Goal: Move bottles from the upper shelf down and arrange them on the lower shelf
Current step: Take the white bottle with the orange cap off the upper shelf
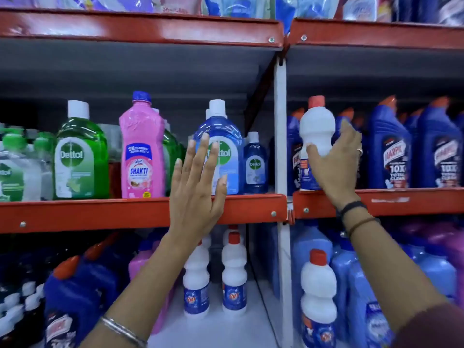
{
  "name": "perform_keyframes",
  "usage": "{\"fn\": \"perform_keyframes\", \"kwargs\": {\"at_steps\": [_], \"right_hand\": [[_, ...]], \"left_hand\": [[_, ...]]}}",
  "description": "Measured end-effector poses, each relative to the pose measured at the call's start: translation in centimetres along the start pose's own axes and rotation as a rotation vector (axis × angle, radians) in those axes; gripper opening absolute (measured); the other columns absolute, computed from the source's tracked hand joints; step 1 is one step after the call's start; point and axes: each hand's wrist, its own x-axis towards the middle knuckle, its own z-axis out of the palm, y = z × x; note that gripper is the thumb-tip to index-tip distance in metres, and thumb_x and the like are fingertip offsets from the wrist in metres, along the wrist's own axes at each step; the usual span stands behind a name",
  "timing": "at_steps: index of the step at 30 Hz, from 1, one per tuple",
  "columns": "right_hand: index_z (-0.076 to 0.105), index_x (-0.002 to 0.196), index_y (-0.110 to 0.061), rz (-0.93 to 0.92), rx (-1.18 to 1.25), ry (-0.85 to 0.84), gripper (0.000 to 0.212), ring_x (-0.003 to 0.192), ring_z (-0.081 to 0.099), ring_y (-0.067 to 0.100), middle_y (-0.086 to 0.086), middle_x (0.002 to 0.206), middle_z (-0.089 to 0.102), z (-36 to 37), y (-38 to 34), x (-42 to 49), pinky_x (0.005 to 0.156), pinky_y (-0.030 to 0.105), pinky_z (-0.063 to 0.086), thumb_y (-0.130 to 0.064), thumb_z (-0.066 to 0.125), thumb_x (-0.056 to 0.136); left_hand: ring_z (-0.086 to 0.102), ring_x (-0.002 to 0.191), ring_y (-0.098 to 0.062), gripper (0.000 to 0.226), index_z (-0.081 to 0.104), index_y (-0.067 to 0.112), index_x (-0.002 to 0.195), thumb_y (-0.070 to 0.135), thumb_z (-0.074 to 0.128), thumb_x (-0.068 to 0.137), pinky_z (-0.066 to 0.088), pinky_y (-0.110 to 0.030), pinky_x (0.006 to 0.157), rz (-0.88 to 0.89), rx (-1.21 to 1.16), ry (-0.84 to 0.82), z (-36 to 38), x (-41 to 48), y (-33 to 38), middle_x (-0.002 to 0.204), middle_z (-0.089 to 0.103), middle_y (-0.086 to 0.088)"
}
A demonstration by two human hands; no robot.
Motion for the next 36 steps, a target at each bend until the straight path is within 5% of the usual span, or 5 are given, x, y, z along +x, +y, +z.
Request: {"fn": "perform_keyframes", "kwargs": {"at_steps": [7, 13, 20, 31, 36], "right_hand": [[0.040, 0.123, -0.002, 0.191, -0.035, -0.241, 0.074, 0.108, 0.056, 0.039, 0.021, 0.123, 0.058, 0.2, 0.0, 2.7, 0.077, 0.041, 0.047, -0.048, 0.070, 0.072], [0.045, 0.122, -0.011, 0.200, 0.002, -0.143, 0.074, 0.109, 0.056, 0.030, 0.010, 0.124, 0.058, -2.2, -1.9, 2.1, 0.073, 0.033, 0.037, -0.047, 0.077, 0.065], [0.049, 0.117, -0.016, 0.128, 0.204, 0.018, 0.076, 0.100, 0.062, 0.019, -0.004, 0.107, 0.062, -5.5, -5.3, 1.2, 0.084, 0.042, 0.053, -0.055, 0.076, 0.057], [0.063, 0.097, -0.013, 0.329, 0.430, -0.360, 0.077, 0.079, 0.073, 0.018, 0.002, 0.086, 0.076, -5.9, -4.2, -8.4, 0.079, 0.048, 0.059, -0.048, 0.085, 0.033], [0.049, 0.092, -0.032, 0.380, 0.353, -0.453, 0.065, 0.082, 0.070, 0.014, -0.006, 0.091, 0.072, -3.3, -2.4, -15.8, 0.076, 0.047, 0.058, -0.043, 0.087, 0.041]], "left_hand": [[0.015, 0.148, -0.020, 0.058, 0.027, 0.020, 0.150, 0.037, 0.039, 0.096, 0.018, -0.049, 0.118, -0.004, 0.270, -0.014, 1.6, -0.9, -0.7, 0.160, 0.021, -0.002], [0.016, 0.149, -0.020, 0.057, 0.030, 0.020, 0.150, 0.037, 0.039, 0.096, 0.018, -0.048, 0.118, -0.014, 0.285, -0.031, 1.5, -0.8, -0.7, 0.160, 0.022, -0.001], [0.018, 0.148, -0.018, 0.056, 0.028, 0.021, 0.151, 0.038, 0.035, 0.097, 0.023, -0.047, 0.117, 0.027, 0.262, -0.054, 1.4, -1.0, -1.0, 0.159, 0.021, 0.000], [0.021, 0.147, -0.017, 0.054, 0.029, 0.020, 0.150, 0.039, 0.027, 0.099, 0.024, -0.044, 0.116, 0.056, 0.177, -0.114, 0.3, -1.6, -1.5, 0.159, 0.025, 0.000], [0.024, 0.146, -0.019, 0.054, 0.031, 0.019, 0.150, 0.035, 0.033, 0.098, 0.026, -0.045, 0.115, 0.098, 0.255, -0.091, 0.6, -2.1, -1.9, 0.158, 0.027, -0.002]]}}
